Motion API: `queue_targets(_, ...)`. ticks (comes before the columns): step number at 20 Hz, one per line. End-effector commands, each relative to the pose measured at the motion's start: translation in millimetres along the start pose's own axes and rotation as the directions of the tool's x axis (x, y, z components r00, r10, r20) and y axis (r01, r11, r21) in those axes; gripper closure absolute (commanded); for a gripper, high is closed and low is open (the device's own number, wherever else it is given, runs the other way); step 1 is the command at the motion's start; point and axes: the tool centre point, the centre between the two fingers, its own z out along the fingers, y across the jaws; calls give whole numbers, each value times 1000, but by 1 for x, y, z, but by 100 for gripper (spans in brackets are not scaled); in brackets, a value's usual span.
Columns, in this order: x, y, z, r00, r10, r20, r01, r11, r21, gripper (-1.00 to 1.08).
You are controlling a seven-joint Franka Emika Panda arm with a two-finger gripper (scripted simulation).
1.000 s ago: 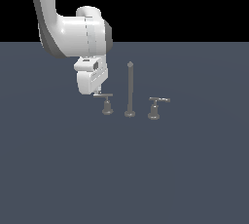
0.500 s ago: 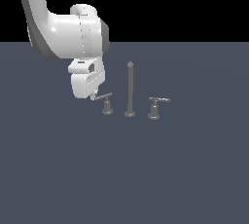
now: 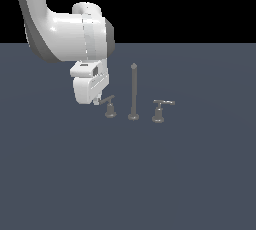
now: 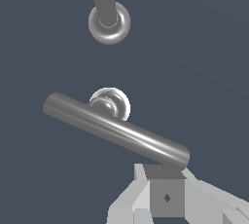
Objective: Turn on the faucet by rotating a designated handle.
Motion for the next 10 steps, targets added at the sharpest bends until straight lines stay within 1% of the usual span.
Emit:
queue_targets(1, 18, 5, 0, 1000, 15, -8, -15, 1000, -5, 108)
queue_targets(5, 26, 12, -1, 1000, 15, -10, -15, 1000, -8, 108)
queue_targets(6, 11, 11, 0, 1000, -3, -1, 3, 1000, -3, 108)
queue_targets(10, 39, 7, 0, 1000, 6, -5, -6, 1000, -6, 108)
